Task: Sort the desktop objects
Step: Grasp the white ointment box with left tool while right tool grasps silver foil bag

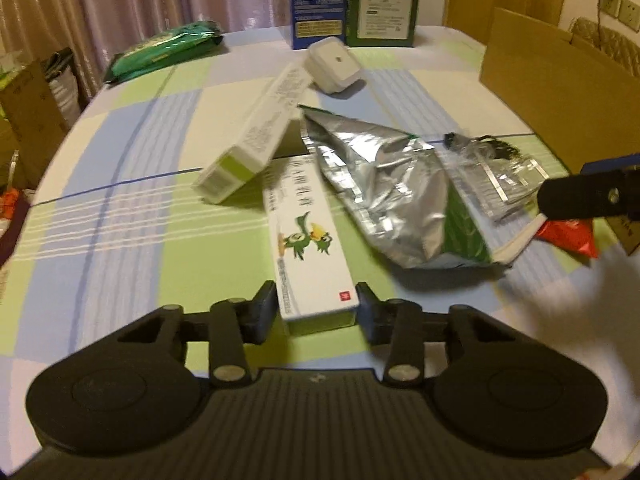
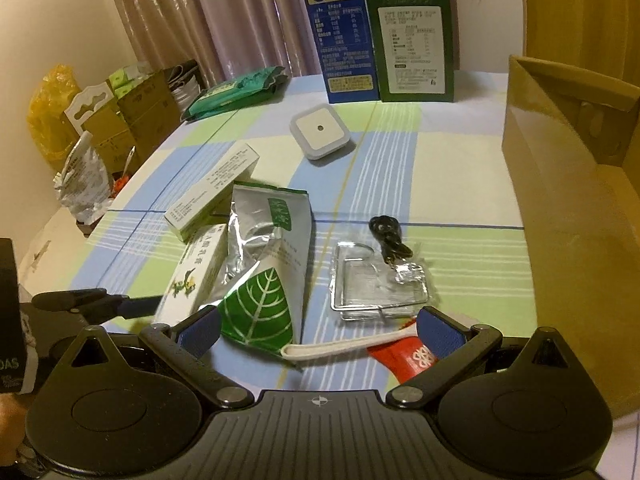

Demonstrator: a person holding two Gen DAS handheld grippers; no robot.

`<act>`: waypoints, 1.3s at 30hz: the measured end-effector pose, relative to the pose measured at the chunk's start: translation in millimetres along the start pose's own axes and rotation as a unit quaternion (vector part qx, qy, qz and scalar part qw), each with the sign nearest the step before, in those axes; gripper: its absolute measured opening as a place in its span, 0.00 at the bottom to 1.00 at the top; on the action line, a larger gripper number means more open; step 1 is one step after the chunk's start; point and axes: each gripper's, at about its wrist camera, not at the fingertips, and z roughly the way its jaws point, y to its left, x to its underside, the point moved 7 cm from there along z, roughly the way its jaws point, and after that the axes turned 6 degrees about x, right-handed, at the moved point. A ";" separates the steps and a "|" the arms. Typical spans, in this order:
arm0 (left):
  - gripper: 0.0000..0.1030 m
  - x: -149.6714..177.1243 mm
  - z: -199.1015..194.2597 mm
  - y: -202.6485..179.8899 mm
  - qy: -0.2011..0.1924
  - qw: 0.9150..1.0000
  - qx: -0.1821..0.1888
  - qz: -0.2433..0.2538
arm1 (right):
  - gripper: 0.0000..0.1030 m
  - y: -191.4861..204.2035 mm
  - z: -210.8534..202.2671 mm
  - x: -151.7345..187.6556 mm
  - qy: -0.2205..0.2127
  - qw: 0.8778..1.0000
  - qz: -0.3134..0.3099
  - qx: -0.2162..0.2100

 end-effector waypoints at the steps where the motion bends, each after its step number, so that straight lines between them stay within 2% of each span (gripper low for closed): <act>1: 0.32 1.2 -1.7 3.1 0.003 1.000 -0.005 0.001 | 0.98 2.3 1.3 -1.3 0.001 1.000 -0.001 -0.002; 8: 0.32 8.7 -18.9 25.3 0.008 0.999 -0.034 0.005 | 0.97 32.4 9.1 -11.2 0.009 0.999 -0.026 -0.027; 13: 0.32 10.9 -21.8 38.6 0.008 0.999 -0.026 -0.018 | 0.88 49.4 28.7 -17.3 0.025 0.998 -0.037 -0.039; 15: 0.37 10.2 -21.9 39.0 0.004 1.000 -0.018 -0.022 | 0.86 53.7 37.1 -20.6 0.029 0.998 -0.039 -0.039; 16: 0.49 10.0 -22.1 39.2 0.003 1.000 -0.015 -0.024 | 0.86 56.1 41.8 -22.3 0.030 0.998 -0.042 -0.037; 17: 0.52 8.8 -22.5 39.4 -0.002 1.000 -0.010 -0.025 | 0.86 57.9 46.0 -23.6 0.032 0.998 -0.045 -0.035; 22: 0.52 6.3 -20.4 42.8 -0.002 1.000 -0.007 -0.013 | 0.86 65.7 72.6 -26.3 0.057 0.996 -0.058 -0.028; 29: 0.52 0.7 -10.9 46.7 0.000 1.000 0.000 -0.008 | 0.85 72.0 107.1 -27.0 0.088 0.990 -0.109 0.013; 34: 0.51 -6.1 -3.9 52.6 -0.001 1.000 0.006 -0.020 | 0.85 70.0 120.3 -25.1 0.102 0.988 -0.117 0.026; 39: 0.41 -8.0 1.5 52.0 0.003 1.000 0.013 -0.023 | 0.58 61.8 116.7 -25.3 0.092 0.990 -0.101 0.033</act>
